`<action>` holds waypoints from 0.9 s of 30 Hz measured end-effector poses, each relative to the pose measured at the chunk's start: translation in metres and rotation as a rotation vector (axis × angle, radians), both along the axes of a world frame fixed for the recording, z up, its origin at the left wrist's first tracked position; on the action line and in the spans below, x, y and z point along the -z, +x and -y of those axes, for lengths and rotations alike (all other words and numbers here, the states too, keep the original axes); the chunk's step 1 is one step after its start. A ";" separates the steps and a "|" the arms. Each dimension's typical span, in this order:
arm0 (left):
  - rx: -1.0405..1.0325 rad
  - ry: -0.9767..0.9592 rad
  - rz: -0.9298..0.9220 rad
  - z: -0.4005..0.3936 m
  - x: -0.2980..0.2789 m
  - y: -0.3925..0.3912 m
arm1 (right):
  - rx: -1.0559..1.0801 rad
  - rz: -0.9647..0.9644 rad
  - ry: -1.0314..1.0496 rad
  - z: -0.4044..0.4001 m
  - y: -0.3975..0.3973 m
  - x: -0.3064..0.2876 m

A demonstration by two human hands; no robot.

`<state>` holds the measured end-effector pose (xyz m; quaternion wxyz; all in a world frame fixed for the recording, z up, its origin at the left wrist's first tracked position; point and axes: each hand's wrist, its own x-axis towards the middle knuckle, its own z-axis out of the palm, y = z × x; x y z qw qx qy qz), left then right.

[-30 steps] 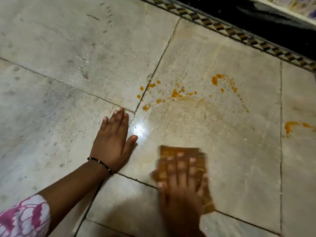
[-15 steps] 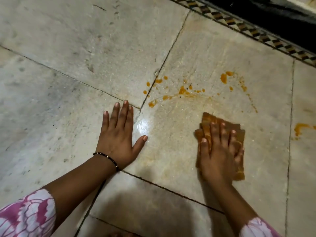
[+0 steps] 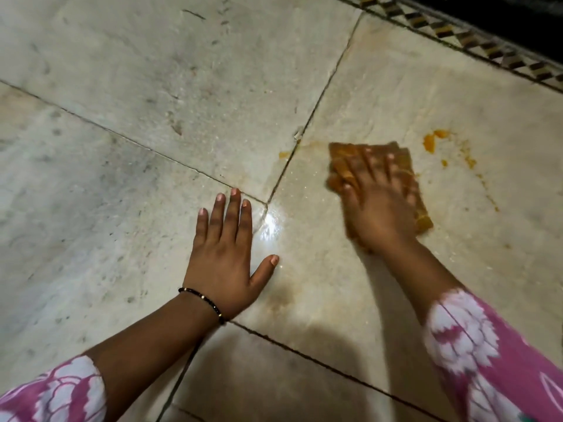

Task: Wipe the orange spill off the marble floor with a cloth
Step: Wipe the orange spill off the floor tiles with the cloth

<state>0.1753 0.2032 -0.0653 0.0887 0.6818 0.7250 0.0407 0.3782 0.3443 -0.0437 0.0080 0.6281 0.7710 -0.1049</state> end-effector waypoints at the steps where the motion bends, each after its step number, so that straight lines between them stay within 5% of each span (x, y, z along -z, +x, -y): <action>1: -0.002 0.003 0.005 0.000 0.000 0.000 | 0.038 0.018 -0.004 0.015 0.014 -0.003; 6: -0.005 -0.002 0.003 -0.001 0.000 0.001 | -0.145 0.041 -0.121 0.086 -0.018 -0.012; 10: -0.004 0.001 -0.006 -0.002 0.001 0.001 | -0.311 -0.023 -0.045 0.045 -0.086 -0.002; 16: -0.004 0.006 0.011 0.000 0.001 0.000 | -0.028 -0.064 -0.038 -0.056 -0.044 0.007; 22: -0.006 0.004 0.021 -0.001 0.001 0.001 | 0.292 0.026 -0.042 0.041 0.052 -0.006; 27: -0.006 -0.002 -0.003 -0.001 0.001 0.002 | 0.011 0.013 -0.051 0.095 -0.041 -0.002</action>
